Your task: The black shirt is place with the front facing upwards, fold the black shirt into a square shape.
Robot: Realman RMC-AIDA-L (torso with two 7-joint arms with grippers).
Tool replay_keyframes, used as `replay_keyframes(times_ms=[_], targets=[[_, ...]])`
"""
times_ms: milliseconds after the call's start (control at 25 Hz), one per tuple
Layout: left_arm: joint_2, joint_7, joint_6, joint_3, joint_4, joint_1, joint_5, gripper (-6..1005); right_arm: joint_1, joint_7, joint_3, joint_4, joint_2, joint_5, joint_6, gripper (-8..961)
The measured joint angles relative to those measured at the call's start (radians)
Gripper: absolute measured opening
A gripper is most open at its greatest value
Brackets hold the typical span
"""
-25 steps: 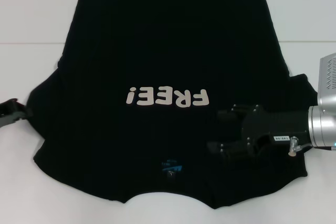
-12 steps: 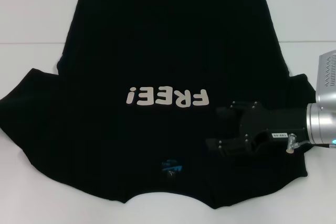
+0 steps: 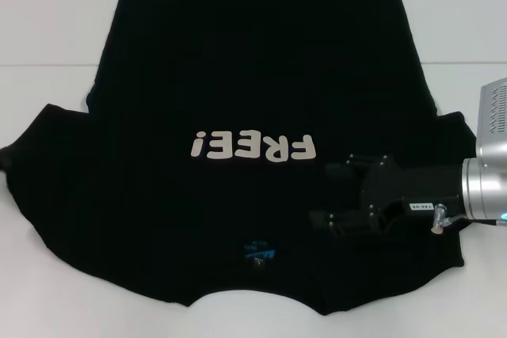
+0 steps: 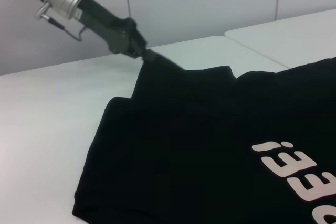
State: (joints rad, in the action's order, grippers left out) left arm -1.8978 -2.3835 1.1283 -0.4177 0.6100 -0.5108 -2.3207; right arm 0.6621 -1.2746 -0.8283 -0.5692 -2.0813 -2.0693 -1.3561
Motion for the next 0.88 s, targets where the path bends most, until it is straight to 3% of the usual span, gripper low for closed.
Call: replay_keyframes(times_ms=[160,360,600,880], targets=[[-0.024,-0.008,0.017,-0.013,0.040,-0.046,-0.008,2,-0.003,0.000,0.000,0.003,-0.003,-0.001,0.000,930],[-0.046,-0.025,0.049,-0.104,0.074,-0.098,-0.009,1,-0.004,-0.005,-0.003,0.008,-0.004,-0.005,-0.001,930],[-0.116,-0.026,0.057,-0.220,0.160,-0.122,-0.009,2,-0.009,-0.005,-0.006,0.011,-0.003,-0.006,-0.006,929],[-0.163,0.026,0.071,-0.289,0.171,-0.128,-0.001,6,-0.014,-0.006,-0.006,0.012,-0.003,-0.006,-0.007,929]])
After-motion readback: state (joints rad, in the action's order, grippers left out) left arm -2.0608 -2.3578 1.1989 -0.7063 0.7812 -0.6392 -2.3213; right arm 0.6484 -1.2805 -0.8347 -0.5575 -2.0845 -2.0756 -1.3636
